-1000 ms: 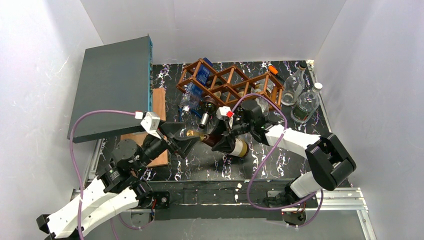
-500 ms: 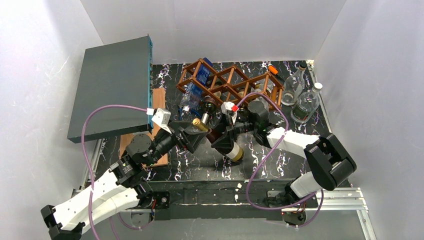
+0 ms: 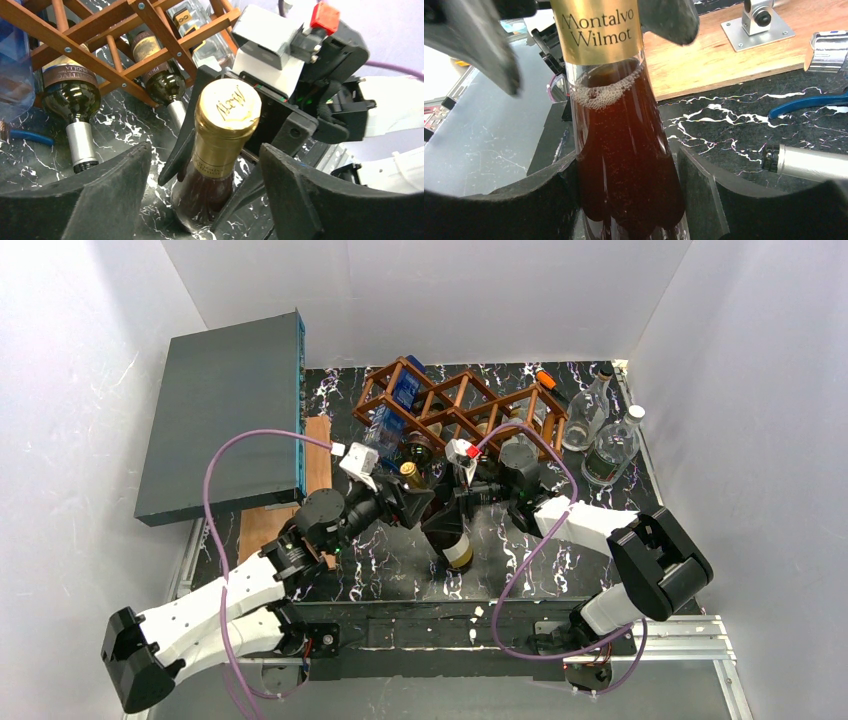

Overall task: Take the wine bottle off the wine rack
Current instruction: Place the wine bottle at the center of the board.

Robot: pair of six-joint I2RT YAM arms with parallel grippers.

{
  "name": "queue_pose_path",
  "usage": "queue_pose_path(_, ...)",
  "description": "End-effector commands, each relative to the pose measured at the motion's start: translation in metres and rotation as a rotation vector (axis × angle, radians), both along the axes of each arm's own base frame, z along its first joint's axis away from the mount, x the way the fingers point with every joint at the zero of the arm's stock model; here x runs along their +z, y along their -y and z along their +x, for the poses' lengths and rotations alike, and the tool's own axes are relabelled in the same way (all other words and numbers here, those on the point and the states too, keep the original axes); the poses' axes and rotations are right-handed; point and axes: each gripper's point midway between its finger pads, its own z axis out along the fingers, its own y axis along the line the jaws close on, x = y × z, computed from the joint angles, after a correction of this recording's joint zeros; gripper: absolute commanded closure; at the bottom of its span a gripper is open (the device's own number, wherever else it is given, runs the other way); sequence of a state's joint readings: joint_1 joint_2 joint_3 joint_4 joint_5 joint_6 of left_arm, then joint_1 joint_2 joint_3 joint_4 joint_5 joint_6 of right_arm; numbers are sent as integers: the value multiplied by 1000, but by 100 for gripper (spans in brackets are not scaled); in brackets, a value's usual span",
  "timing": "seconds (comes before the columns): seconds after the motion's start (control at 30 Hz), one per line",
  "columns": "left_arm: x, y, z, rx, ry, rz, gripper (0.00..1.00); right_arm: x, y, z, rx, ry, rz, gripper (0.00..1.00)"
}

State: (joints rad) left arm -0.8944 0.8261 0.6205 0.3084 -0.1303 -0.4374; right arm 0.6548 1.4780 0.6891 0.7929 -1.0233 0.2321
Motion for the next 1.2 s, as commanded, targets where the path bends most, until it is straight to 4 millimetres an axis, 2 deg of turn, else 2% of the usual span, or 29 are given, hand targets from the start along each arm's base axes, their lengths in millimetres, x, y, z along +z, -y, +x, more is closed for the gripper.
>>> queue_pose_path(0.0,31,12,5,-17,74,-46,30,54,1,0,2,171,148,90)
queue_pose_path(0.07,29,13,8,-14,77,-33,48,52,1,1,-3,171,142,89)
queue_pose_path(0.2,26,15,9,-16,95,1,64,48,3,4,-6,180,132,87)
queue_pose_path(0.23,25,15,9,-20,101,11,71,47,3,4,-4,183,128,86)
queue_pose_path(0.33,25,18,8,-43,131,39,95,43,3,4,4,193,114,75)
queue_pose_path(0.37,25,19,8,-53,145,53,99,41,3,3,11,193,107,68)
queue_pose_path(0.53,31,22,6,-90,219,106,100,34,4,1,53,205,61,23)
queue_pose_path(0.6,35,23,6,-102,252,126,100,33,5,2,64,210,44,10)
queue_pose_path(0.67,37,26,4,-126,276,140,100,31,7,2,75,210,24,2)
queue_pose_path(0.87,35,39,-2,-209,303,174,100,30,18,0,137,247,-42,2)
queue_pose_path(0.9,36,41,-3,-221,307,176,100,34,21,1,156,304,-40,2)
queue_pose_path(1.0,37,47,-4,-253,312,190,100,35,34,-4,194,365,-62,2)
queue_pose_path(1.17,35,59,-6,-306,299,198,100,42,62,3,170,440,-97,1)
